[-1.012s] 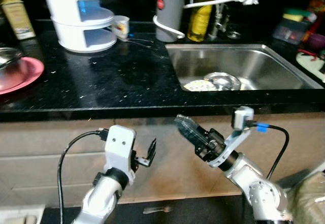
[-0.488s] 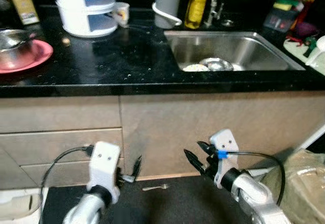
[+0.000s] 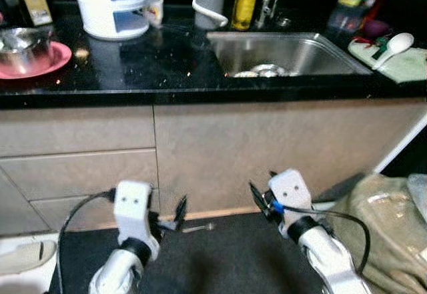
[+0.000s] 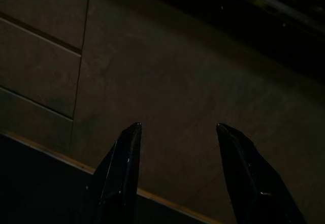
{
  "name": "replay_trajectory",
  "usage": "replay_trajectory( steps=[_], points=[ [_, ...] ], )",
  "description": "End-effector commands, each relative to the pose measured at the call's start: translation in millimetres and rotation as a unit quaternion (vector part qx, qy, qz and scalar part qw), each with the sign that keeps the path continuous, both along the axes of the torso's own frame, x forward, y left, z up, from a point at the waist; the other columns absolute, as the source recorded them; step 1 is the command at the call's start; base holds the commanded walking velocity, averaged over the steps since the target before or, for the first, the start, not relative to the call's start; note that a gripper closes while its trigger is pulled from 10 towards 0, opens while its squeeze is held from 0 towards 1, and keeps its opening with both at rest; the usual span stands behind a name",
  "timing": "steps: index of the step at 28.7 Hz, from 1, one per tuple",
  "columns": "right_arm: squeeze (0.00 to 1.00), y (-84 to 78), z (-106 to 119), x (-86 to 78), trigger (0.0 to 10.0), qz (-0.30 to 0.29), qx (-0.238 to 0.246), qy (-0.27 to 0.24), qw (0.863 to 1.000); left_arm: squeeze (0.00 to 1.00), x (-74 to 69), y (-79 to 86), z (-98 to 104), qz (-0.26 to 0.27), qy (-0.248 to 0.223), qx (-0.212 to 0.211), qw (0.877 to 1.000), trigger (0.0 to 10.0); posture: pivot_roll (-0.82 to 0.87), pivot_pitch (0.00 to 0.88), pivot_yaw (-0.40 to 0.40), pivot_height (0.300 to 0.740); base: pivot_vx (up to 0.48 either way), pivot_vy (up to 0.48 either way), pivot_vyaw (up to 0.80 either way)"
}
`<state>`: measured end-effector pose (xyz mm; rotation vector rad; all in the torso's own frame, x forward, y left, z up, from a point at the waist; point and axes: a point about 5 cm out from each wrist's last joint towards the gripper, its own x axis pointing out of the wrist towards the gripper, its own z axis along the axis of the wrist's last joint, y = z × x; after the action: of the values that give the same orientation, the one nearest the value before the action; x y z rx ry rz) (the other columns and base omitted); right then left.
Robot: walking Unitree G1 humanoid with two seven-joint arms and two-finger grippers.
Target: Kitchen organization
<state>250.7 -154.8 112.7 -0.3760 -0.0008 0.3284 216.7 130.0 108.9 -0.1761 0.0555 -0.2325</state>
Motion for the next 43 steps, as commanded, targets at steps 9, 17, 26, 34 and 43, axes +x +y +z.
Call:
replay_trajectory(
  steps=[9,17,26,34,43],
  points=[
    [0.00,3.5,-5.5,-1.2,10.0,0.000,-0.001,0.001,1.000,0.00,0.4,-3.7,-4.2,-0.008,0.013,-0.002,1.000,10.0,0.08,0.052,-0.087,0.740,0.000,0.000,0.00],
    [0.00,6.2,-8.5,-1.1,10.0,0.011,0.018,0.011,1.000,0.00,0.8,-2.6,-5.8,-0.009,0.016,-0.005,1.000,10.0,0.08,0.041,-0.082,0.740,0.000,0.000,0.80],
    [0.00,6.2,-11.6,-1.0,10.0,0.014,0.024,0.015,1.000,0.00,1.1,-2.2,-7.9,-0.004,0.015,0.000,1.000,10.0,0.09,0.017,-0.084,0.740,0.000,0.000,0.79],
    [0.00,6.4,-14.8,-1.4,10.0,0.015,0.026,0.017,0.999,0.00,0.3,-2.5,-10.5,-0.004,0.014,0.005,1.000,10.0,0.09,0.000,-0.082,0.740,0.000,0.000,0.79],
    [0.00,6.4,-22.9,-3.9,10.0,0.014,0.025,0.020,0.999,0.00,-2.5,-2.8,-19.3,-0.008,0.021,0.015,1.000,10.0,0.10,0.000,-0.078,0.740,0.000,0.000,0.77]
  ],
)
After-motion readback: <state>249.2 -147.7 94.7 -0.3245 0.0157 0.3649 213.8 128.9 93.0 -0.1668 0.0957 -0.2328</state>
